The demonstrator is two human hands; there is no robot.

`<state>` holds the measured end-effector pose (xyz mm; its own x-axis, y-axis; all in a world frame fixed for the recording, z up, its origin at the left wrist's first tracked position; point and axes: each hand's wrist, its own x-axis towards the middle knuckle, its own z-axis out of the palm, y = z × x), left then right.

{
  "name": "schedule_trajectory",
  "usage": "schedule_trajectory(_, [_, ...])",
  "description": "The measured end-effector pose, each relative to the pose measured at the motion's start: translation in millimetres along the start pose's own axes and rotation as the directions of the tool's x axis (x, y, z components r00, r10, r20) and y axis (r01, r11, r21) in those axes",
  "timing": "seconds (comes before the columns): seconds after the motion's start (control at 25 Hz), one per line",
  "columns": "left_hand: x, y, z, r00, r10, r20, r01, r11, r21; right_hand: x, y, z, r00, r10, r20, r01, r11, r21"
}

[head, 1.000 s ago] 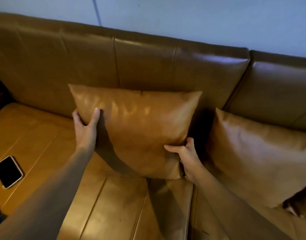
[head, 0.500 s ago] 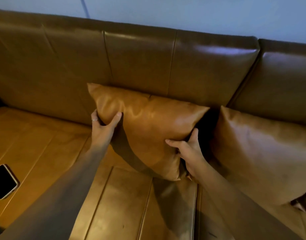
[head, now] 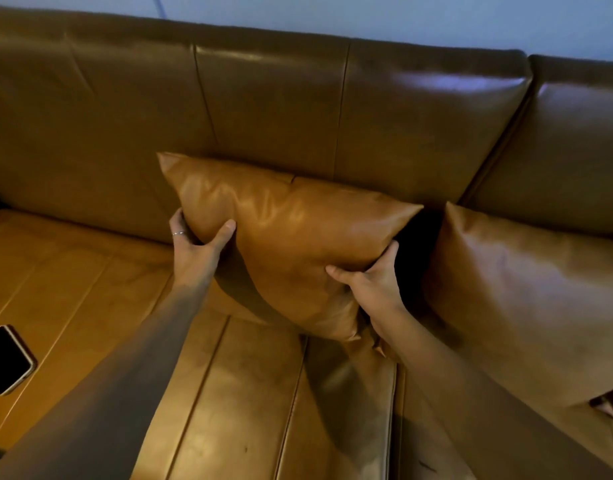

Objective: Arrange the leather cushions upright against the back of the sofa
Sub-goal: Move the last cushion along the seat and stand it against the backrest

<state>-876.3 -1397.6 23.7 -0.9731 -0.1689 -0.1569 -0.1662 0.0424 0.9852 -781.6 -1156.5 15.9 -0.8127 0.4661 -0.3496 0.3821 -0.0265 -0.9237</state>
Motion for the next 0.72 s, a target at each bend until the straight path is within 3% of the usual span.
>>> schedule_trajectory(0.2, [5,-5,-5,0.999,-0.034,-0.033,0.035,0.999,0.037,-2,-1,-3,0.998,-0.053,-0.017,0.051,0.994,-0.094])
schedule_trajectory(0.32, [8,-9,-4,0.998,-0.070,0.004,0.069,0.996,0.059,5,-7,-4,1.000,0.007,-0.007,-0.008,0.986,-0.164])
schedule_trajectory(0.4, [9,-6,0,0.998,-0.061,0.006,0.060,0.991,0.116,9,-13,-5,0.999,0.041,-0.011,-0.042,0.969,-0.245])
schedule_trajectory(0.48, [1,0,3,0.998,0.027,-0.061,-0.009,0.961,0.276,4,-20,-10,0.999,0.049,0.003,-0.044,0.912,-0.408])
schedule_trajectory(0.56, [-11,4,4,0.996,0.048,-0.076,0.003,0.826,0.563,-7,-30,-18,0.998,0.061,0.013,-0.037,0.743,-0.668])
schedule_trajectory(0.64, [-30,15,10,1.000,0.002,-0.014,0.010,0.561,0.828,-15,-42,-27,0.999,0.018,0.036,0.020,0.551,-0.834])
schedule_trajectory(0.72, [-52,31,21,0.988,-0.044,0.148,-0.128,0.309,0.942,-27,-53,-33,0.990,0.004,0.143,0.118,0.539,-0.834])
